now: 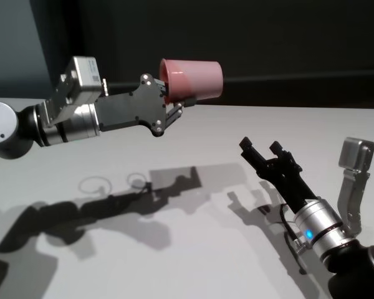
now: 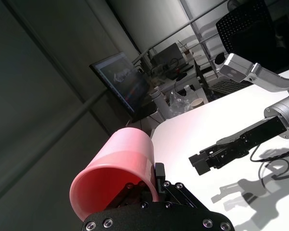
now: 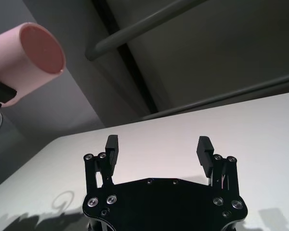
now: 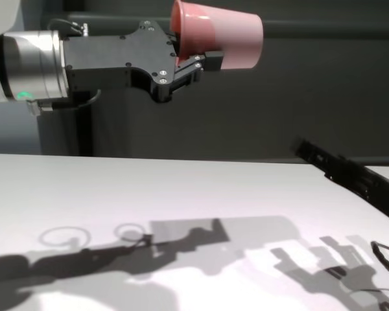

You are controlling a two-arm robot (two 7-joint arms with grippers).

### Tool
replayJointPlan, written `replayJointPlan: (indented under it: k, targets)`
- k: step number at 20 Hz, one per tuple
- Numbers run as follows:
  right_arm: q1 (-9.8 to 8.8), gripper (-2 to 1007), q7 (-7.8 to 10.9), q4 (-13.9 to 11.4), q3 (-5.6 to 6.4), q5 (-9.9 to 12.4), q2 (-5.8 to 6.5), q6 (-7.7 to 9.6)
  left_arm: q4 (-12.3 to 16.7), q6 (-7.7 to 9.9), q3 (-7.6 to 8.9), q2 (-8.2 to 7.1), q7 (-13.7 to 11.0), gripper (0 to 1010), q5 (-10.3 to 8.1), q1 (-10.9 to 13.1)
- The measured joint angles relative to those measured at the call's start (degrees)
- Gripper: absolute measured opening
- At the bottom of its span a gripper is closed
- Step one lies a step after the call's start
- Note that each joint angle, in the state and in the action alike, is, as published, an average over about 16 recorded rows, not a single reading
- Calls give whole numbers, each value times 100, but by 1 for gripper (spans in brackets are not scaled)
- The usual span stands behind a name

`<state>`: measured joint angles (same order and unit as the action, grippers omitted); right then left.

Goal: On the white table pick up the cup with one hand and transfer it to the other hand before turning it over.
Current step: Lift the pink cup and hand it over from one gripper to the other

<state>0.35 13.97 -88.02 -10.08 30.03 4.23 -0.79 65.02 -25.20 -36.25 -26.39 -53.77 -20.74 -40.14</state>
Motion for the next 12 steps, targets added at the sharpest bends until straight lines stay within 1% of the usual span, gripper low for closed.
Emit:
replayJointPlan:
  k: [3,6,9,12]
  targets:
    - [61,1000,442,87,105,608,-86,73,-1,-3,-1,0,-1,38,1,-1]
    - [133,1000,822,177,162,1152,-166,160,-2,-6,-2,0,-2,38,3,-2]
    - [218,1000,1146,279,183,1602,-244,237,-4,-8,-2,0,-2,38,4,-3]
    - [314,1000,1401,399,179,1970,-325,315,-5,-9,-3,0,-2,38,5,-4]
